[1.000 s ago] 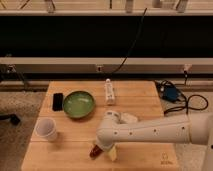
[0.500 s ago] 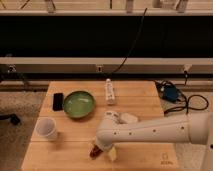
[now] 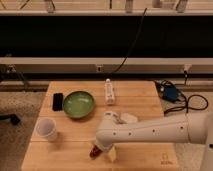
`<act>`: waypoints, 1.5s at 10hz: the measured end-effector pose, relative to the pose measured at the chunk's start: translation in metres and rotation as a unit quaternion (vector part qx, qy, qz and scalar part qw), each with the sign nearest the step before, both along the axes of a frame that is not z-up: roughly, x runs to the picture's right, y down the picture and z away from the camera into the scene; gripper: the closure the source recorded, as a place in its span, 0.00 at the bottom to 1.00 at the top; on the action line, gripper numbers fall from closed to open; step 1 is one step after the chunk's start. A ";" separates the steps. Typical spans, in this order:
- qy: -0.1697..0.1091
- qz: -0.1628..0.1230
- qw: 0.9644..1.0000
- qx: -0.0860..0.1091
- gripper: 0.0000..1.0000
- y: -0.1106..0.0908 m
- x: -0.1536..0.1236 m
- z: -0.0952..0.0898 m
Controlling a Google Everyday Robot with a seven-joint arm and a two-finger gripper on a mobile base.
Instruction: Place the pepper on the white sponge
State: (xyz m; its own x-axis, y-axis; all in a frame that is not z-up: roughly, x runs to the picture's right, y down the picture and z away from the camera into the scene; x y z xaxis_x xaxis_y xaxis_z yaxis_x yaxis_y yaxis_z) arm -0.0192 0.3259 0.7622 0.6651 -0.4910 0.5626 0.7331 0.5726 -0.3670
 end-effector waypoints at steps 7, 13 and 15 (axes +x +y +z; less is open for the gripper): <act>0.001 0.000 1.000 -0.001 0.32 0.000 -0.002 -0.002; 0.001 -0.001 1.000 0.001 0.37 -0.003 -0.002 -0.003; 0.001 -0.002 1.000 0.001 0.57 -0.003 -0.004 -0.003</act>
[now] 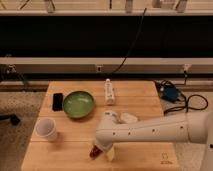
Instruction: Place the pepper on the white sponge
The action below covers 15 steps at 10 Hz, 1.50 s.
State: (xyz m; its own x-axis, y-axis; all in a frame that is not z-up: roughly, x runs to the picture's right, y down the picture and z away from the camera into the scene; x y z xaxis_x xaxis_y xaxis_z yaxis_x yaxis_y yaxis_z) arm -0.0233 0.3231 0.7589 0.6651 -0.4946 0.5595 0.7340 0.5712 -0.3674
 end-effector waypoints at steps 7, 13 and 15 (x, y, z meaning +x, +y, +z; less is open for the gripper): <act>0.005 -0.001 1.000 0.001 0.90 -0.003 -0.003 -0.002; 0.014 -0.004 1.000 0.008 0.94 -0.018 -0.010 -0.008; 0.016 -0.005 1.000 0.008 0.94 -0.019 -0.007 -0.009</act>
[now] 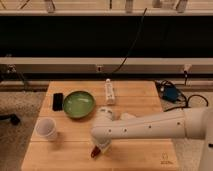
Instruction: Place the pepper on the white sponge
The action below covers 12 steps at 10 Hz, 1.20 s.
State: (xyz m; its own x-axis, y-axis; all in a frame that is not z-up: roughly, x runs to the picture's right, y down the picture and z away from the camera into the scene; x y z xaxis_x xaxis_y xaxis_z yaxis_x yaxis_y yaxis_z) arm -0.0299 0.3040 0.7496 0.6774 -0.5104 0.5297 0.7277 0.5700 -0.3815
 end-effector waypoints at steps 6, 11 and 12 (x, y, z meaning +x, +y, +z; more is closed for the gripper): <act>0.002 -0.008 1.000 0.015 0.94 -0.017 -0.007 -0.006; 0.007 -0.009 1.000 0.026 1.00 -0.031 -0.003 -0.007; 0.007 -0.009 1.000 0.028 1.00 -0.034 -0.003 -0.008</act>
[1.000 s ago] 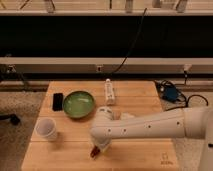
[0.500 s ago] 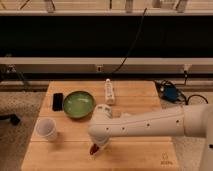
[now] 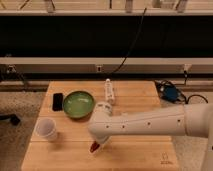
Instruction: Place the pepper on the white sponge
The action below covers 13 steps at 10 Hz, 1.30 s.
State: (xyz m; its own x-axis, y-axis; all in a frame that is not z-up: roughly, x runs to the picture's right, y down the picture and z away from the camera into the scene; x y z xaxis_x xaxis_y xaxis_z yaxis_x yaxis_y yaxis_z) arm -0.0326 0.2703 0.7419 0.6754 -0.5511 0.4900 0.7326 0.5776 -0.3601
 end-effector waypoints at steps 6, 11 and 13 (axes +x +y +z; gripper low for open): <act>-0.001 0.006 1.000 0.010 1.00 -0.015 0.013 0.004; -0.003 0.009 1.000 0.019 1.00 -0.026 0.025 0.006; -0.002 0.012 1.000 0.020 1.00 -0.029 0.032 0.005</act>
